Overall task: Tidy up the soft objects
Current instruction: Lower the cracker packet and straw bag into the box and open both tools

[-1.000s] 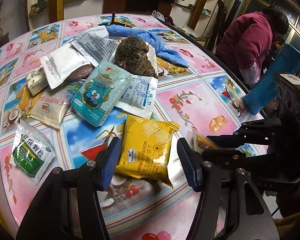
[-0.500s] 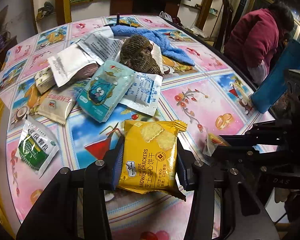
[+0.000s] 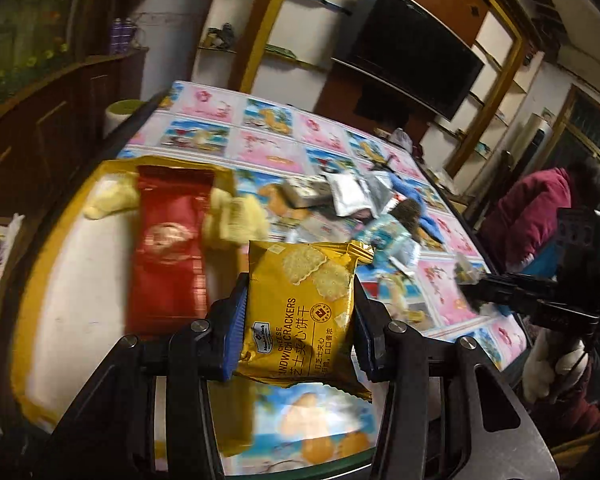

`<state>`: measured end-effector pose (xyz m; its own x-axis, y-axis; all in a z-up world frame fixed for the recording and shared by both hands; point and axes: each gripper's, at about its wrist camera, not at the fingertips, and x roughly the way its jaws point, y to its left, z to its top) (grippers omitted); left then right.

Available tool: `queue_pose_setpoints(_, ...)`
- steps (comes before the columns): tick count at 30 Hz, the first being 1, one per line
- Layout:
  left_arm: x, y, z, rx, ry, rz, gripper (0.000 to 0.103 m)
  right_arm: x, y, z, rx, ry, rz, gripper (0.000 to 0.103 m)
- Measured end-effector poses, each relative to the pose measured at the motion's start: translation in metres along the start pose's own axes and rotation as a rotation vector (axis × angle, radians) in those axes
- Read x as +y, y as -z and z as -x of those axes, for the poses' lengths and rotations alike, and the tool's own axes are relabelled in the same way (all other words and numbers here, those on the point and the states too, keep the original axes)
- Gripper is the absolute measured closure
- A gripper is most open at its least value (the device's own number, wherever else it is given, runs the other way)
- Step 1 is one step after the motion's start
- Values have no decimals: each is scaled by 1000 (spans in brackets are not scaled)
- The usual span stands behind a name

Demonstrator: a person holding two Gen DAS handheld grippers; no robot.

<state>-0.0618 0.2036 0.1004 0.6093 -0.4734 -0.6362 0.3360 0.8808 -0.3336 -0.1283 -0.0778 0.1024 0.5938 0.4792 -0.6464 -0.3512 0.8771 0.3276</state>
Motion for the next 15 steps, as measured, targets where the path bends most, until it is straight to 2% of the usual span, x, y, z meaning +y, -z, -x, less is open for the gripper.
queue_pose_setpoints(6,68,-10,14,-3,-147,89,58,59,-42,-44,10,-91,79,89)
queue_pose_setpoints(15,118,-20,-32,82,-246,150,58,104,-76,-134,130,-141,77,89)
